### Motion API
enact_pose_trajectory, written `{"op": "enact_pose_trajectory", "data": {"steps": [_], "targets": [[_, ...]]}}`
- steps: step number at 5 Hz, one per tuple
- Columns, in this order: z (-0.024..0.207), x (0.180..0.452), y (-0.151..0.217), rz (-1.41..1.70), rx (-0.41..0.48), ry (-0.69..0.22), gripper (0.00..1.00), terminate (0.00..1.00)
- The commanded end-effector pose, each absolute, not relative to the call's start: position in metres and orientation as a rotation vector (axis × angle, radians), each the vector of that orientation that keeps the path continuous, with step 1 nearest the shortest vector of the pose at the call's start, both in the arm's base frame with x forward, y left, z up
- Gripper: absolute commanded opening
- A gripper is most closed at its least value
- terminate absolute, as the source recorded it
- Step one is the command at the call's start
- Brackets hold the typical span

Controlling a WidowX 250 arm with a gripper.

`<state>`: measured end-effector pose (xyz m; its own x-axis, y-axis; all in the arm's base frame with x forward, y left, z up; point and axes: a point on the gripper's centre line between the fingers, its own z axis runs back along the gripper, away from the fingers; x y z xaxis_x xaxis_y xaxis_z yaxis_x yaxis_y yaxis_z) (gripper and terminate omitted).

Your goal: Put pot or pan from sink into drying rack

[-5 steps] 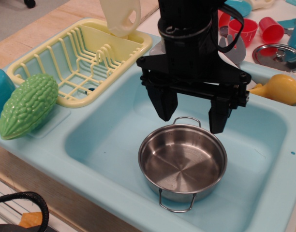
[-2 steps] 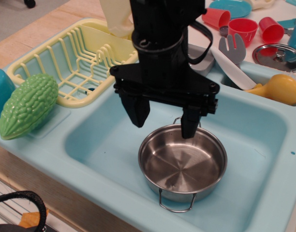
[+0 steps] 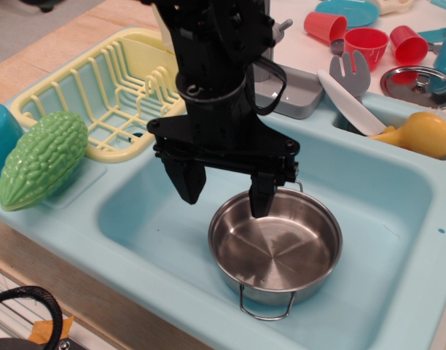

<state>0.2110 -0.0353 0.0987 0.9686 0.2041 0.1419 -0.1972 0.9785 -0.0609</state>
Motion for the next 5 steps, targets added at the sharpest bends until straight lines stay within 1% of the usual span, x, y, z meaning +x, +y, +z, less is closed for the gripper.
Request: {"op": "enact_pose_trajectory", "data": {"steps": [1, 2, 3, 4, 5], "targets": [[0.087, 0.221, -0.028, 0.227, -0.041, -0.130, 1.00, 0.00], [0.077, 0.226, -0.025, 0.223, -0.061, -0.103, 1.00, 0.00], [0.067, 0.223, -0.026, 0.232, -0.102, -0.103, 0.00, 0.00], [0.059, 0.224, -0.029, 0.227, -0.134, -0.089, 0.00, 0.00], [0.060, 0.224, -0.031, 0.219, -0.140, -0.092, 0.00, 0.00]]}}
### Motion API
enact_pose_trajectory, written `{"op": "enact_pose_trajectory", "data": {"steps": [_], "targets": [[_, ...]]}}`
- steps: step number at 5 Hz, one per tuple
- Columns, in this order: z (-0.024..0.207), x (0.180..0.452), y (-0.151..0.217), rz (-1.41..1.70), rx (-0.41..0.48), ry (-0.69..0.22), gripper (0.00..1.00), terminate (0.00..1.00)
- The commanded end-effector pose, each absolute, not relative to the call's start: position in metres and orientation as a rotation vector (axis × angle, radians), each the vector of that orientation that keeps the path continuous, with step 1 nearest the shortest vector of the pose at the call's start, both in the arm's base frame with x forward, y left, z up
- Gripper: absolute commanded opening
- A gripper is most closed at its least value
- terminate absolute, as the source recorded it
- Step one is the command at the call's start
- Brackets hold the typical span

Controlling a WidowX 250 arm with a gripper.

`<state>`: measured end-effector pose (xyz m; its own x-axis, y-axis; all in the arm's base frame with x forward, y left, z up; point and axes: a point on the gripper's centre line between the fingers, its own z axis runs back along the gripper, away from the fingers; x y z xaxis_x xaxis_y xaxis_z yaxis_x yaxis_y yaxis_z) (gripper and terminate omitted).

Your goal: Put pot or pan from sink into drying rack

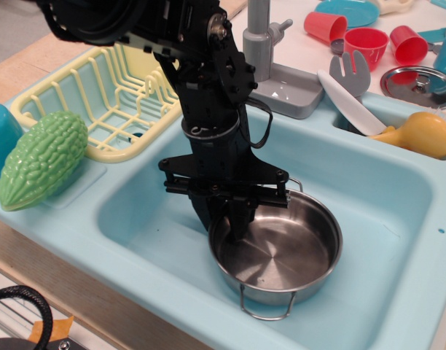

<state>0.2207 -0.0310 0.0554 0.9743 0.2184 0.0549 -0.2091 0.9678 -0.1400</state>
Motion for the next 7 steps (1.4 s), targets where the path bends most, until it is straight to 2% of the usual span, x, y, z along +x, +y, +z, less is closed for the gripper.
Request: {"op": "enact_pose_trajectory", "data": {"steps": [1, 4, 6, 7], "targets": [[0.065, 0.223, -0.034, 0.213, -0.131, -0.096, 0.00, 0.00], [0.137, 0.225, 0.002, 0.234, 0.046, -0.158, 0.00, 0.00], [0.163, 0.223, 0.049, 0.373, 0.054, -0.199, 0.00, 0.00], [0.174, 0.225, 0.072, 0.407, 0.055, -0.257, 0.00, 0.00]]}}
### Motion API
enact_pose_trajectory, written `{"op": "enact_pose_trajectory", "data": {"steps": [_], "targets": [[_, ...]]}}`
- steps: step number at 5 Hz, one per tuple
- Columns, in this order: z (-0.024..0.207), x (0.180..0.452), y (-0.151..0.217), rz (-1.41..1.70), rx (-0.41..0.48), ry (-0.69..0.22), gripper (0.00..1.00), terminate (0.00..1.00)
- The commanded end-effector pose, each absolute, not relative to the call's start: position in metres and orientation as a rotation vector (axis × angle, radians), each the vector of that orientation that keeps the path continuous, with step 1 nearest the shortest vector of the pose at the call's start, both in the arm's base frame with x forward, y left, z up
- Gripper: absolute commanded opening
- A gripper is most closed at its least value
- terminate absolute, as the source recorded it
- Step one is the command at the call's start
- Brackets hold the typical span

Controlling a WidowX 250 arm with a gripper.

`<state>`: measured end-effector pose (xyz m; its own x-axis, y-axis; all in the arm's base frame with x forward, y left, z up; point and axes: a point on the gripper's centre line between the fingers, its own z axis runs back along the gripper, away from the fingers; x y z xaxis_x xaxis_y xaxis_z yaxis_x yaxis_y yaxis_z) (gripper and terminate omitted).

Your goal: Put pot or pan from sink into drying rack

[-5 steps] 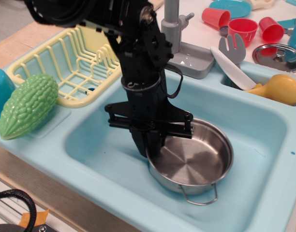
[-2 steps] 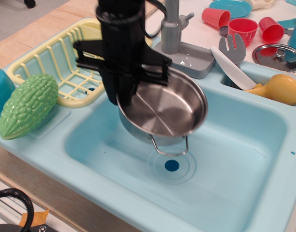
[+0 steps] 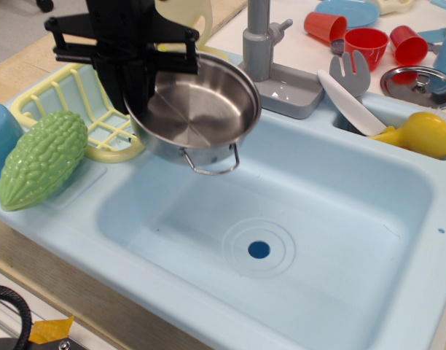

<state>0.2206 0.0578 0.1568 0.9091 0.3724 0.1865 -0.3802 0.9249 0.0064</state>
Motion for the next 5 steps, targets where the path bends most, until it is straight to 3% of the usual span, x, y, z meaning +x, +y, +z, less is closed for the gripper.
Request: {"op": "enact_pose_trajectory", "data": {"steps": [1, 3, 4, 5], "targets": [[0.184, 0.235, 0.096, 0.456, 0.050, -0.261, 0.00, 0.00], [0.178, 0.247, 0.139, 0.451, -0.009, -0.281, 0.00, 0.00], [0.165, 0.242, 0.155, 0.438, -0.049, -0.278, 1.00, 0.00], [0.154, 0.243, 0.168, 0.417, -0.092, -0.271, 1.00, 1.00]]}}
